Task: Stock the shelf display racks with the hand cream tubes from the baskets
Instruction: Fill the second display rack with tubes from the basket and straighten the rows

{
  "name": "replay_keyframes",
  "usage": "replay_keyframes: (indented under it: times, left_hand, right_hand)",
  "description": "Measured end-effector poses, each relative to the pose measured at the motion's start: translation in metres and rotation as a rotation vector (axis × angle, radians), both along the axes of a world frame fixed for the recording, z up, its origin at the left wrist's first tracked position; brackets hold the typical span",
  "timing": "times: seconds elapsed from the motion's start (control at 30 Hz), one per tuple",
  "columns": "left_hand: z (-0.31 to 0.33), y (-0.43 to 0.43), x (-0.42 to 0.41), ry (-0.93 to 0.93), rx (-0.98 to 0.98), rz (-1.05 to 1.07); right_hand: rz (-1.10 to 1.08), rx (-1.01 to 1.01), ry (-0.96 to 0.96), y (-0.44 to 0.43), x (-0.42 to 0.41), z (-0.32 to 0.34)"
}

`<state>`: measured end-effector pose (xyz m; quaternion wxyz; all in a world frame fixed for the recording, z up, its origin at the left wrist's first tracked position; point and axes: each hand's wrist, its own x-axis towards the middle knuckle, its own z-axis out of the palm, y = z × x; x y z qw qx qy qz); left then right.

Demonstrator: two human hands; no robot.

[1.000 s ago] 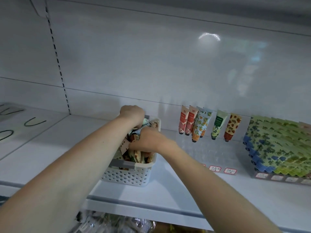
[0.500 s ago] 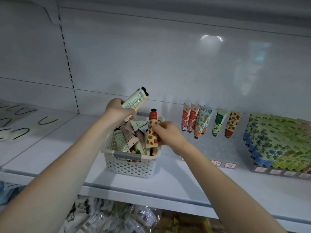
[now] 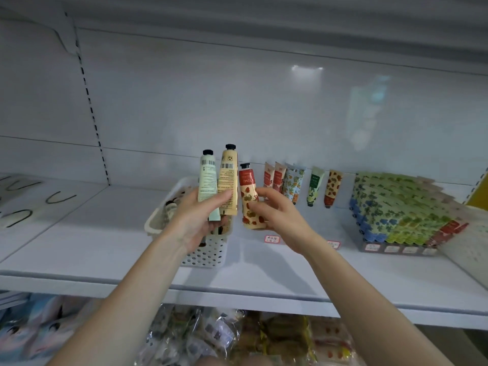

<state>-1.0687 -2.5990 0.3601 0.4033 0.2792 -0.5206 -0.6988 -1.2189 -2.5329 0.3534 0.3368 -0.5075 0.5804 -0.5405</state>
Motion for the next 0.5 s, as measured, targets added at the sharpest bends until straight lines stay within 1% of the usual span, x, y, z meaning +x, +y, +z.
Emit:
replay_keyframes:
  times: [0.23, 0.4, 0.5]
  left_hand:
    - [-0.011, 0.016, -0.026, -0.005, -0.05, 0.109]
    - [-0.014, 0.023, -0.049, 0.019, -0.087, 0.123]
    - [-0.02, 0.027, -0.062, 0.031, -0.071, 0.122]
  right_hand:
    - [0.004, 0.089, 0.019, 0.036, -0.025, 0.0]
    - [0.074, 0.219, 0.017, 0.061, -0.05, -0.003]
    - [0.045, 0.228, 0.017, 0.071, -0.065, -0.007]
